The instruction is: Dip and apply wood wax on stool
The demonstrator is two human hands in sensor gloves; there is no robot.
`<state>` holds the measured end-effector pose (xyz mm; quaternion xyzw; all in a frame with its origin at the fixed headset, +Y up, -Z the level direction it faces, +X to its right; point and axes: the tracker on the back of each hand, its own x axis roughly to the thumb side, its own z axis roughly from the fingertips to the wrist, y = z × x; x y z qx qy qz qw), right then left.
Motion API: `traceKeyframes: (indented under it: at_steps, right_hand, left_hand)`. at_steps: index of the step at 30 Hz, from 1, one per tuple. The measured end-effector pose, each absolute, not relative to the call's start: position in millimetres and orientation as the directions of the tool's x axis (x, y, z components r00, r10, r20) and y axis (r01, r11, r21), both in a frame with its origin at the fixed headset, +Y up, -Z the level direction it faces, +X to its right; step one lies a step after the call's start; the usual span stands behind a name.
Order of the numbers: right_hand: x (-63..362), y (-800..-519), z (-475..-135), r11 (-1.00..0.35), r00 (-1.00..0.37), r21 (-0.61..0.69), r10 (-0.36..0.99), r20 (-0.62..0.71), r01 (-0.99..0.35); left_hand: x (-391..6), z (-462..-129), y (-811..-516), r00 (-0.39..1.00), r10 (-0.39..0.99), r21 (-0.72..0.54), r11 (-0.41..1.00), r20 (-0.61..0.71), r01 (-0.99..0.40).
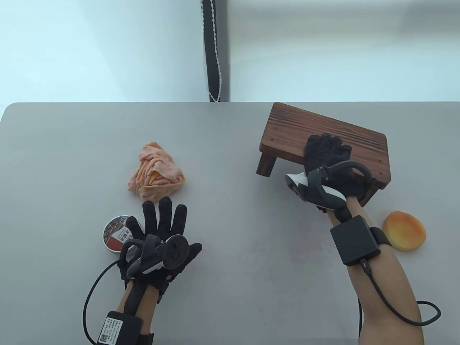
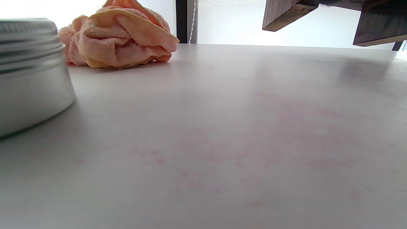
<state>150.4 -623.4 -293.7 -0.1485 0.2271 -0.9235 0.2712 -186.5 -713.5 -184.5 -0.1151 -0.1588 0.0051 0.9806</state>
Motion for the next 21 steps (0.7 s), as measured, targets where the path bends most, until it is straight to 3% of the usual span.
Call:
traceKeyframes:
  at_steps: [7,11,21]
  right_hand:
    - [112.0,-611.9,-248.0,-0.721,-0.777,-0.592,-0.583,0.239,0.359]
    - [85.6,-623.3,-230.1,-0.716,-0.759,-0.618,-0.588,0.28,0.326]
    - [54.7,-662.7,-225.7,-0.762,-0.767,-0.58,-0.546,0.337,0.287]
  left_hand:
    - [-188.6,-184.5,-713.7,0.951,0.065,-0.235,0.972,0.301,0.008]
    - [-190.2,-183.7,-711.5,0.952,0.068,-0.226,0.974,0.298,0.001]
    - [-192.0,-182.2,-709.5,0.95,0.079,-0.215,0.977,0.301,-0.013]
